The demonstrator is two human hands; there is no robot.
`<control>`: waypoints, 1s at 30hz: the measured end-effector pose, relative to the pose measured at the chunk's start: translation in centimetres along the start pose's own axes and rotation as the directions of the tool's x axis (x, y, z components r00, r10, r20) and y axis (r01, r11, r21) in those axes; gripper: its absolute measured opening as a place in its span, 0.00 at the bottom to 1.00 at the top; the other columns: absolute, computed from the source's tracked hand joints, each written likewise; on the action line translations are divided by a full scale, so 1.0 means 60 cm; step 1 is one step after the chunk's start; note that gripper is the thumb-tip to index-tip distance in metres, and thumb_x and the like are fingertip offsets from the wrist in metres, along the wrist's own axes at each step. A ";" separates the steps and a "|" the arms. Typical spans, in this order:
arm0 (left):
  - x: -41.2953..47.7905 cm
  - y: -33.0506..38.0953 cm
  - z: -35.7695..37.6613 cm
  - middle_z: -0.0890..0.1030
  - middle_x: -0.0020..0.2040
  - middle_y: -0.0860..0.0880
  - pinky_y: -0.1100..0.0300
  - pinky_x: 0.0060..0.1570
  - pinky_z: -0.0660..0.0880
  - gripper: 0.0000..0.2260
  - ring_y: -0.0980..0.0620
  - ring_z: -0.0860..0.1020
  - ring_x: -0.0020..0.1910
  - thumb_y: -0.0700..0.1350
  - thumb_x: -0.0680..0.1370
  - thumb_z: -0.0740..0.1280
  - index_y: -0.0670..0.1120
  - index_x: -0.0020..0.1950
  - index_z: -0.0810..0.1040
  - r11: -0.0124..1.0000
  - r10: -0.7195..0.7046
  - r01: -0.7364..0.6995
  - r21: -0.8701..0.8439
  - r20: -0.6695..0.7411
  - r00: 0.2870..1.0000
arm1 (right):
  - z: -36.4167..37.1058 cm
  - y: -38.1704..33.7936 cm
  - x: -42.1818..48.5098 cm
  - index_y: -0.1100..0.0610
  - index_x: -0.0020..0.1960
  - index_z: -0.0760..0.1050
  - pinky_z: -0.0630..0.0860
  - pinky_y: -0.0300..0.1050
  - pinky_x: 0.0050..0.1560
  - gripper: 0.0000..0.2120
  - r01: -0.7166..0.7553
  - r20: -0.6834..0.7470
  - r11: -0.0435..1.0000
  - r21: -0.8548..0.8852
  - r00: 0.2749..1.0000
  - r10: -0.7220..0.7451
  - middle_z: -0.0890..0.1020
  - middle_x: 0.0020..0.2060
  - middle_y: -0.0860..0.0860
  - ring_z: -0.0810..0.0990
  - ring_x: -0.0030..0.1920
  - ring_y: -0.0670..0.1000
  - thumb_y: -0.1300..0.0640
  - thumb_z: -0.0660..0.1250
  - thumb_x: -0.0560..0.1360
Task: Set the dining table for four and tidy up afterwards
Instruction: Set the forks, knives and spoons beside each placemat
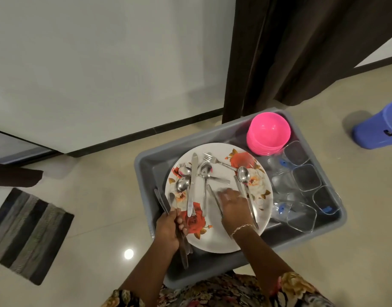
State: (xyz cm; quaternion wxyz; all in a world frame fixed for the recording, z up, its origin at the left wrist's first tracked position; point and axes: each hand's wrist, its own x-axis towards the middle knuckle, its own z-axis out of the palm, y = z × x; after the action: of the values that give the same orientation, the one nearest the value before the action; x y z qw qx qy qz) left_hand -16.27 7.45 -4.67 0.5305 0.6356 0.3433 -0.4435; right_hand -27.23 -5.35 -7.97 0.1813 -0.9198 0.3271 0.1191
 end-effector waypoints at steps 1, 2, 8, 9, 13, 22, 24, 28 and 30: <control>0.001 0.002 -0.001 0.71 0.25 0.48 0.65 0.19 0.68 0.08 0.55 0.67 0.19 0.42 0.82 0.57 0.41 0.46 0.73 1.000 0.002 -0.002 0.004 -0.003 1.000 | 0.001 -0.022 0.007 0.57 0.63 0.72 0.75 0.55 0.54 0.30 0.148 0.042 0.989 0.003 0.988 -0.148 0.74 0.62 0.58 0.75 0.61 0.61 0.60 0.75 0.62; 0.002 0.004 -0.003 0.74 0.27 0.48 0.65 0.20 0.70 0.07 0.55 0.69 0.22 0.39 0.82 0.57 0.39 0.49 0.73 1.000 0.006 -0.006 0.011 0.002 1.000 | 0.005 -0.044 0.015 0.56 0.68 0.67 0.69 0.57 0.61 0.31 0.270 0.093 0.963 0.015 0.958 -0.270 0.67 0.69 0.57 0.66 0.69 0.61 0.60 0.72 0.67; 0.000 0.020 -0.015 0.84 0.36 0.43 0.58 0.29 0.80 0.09 0.47 0.82 0.33 0.34 0.80 0.57 0.34 0.55 0.75 1.000 0.014 -0.013 -0.009 0.144 0.990 | 0.006 -0.075 0.058 0.51 0.75 0.49 0.50 0.62 0.71 0.30 0.395 0.373 0.911 -0.122 0.868 -0.327 0.41 0.76 0.51 0.42 0.76 0.57 0.56 0.59 0.78; -0.001 0.023 -0.016 0.84 0.34 0.44 0.58 0.29 0.80 0.08 0.49 0.83 0.31 0.33 0.80 0.58 0.35 0.54 0.75 0.999 0.016 -0.011 -0.030 0.161 0.987 | 0.002 -0.067 0.057 0.50 0.76 0.48 0.50 0.62 0.71 0.30 0.370 0.384 0.919 -0.132 0.874 -0.297 0.41 0.76 0.52 0.42 0.76 0.57 0.57 0.58 0.78; 0.000 0.027 -0.024 0.84 0.34 0.42 0.55 0.32 0.81 0.07 0.49 0.83 0.31 0.33 0.78 0.61 0.35 0.52 0.77 0.997 0.020 -0.008 -0.071 0.173 0.985 | 0.004 -0.030 0.035 0.53 0.73 0.60 0.67 0.63 0.63 0.35 0.317 0.241 0.927 -0.200 0.933 -0.268 0.56 0.75 0.57 0.59 0.73 0.60 0.60 0.69 0.70; 0.003 0.034 -0.036 0.84 0.34 0.42 0.57 0.30 0.80 0.10 0.48 0.83 0.30 0.33 0.77 0.63 0.32 0.57 0.75 0.999 0.031 -0.023 -0.048 0.166 0.986 | 0.026 -0.016 0.013 0.57 0.44 0.81 0.79 0.49 0.32 0.26 0.255 0.042 0.948 -0.189 0.967 -0.252 0.82 0.42 0.54 0.83 0.38 0.56 0.62 0.80 0.46; 0.005 0.036 -0.038 0.84 0.34 0.42 0.58 0.29 0.80 0.11 0.48 0.83 0.30 0.34 0.77 0.64 0.32 0.58 0.76 0.999 0.041 -0.037 -0.028 0.155 0.987 | 0.031 -0.018 0.008 0.57 0.42 0.81 0.78 0.48 0.31 0.24 0.240 0.004 0.955 -0.171 0.970 -0.243 0.81 0.38 0.54 0.81 0.35 0.55 0.62 0.80 0.47; 0.006 0.040 -0.038 0.83 0.32 0.42 0.58 0.28 0.80 0.10 0.48 0.82 0.28 0.32 0.77 0.63 0.32 0.57 0.75 0.997 0.059 -0.052 -0.051 0.159 0.985 | 0.033 -0.023 -0.004 0.57 0.44 0.80 0.78 0.46 0.29 0.26 0.130 -0.021 0.991 -0.032 0.991 -0.130 0.80 0.37 0.56 0.80 0.30 0.54 0.67 0.79 0.46; 0.009 0.039 -0.038 0.83 0.32 0.41 0.58 0.29 0.80 0.10 0.48 0.82 0.28 0.32 0.77 0.63 0.32 0.57 0.75 0.997 0.054 -0.044 -0.060 0.171 0.984 | 0.032 -0.029 -0.009 0.58 0.52 0.77 0.80 0.48 0.36 0.26 0.025 0.008 0.996 0.080 1.000 -0.026 0.80 0.42 0.57 0.82 0.35 0.56 0.69 0.76 0.56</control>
State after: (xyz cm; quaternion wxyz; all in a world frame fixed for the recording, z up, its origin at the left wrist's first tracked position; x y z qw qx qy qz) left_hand -13.46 9.18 -4.22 0.5866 0.5879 0.2929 -0.4738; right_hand -26.72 -3.00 -9.06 0.2211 -0.9153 0.3190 0.1077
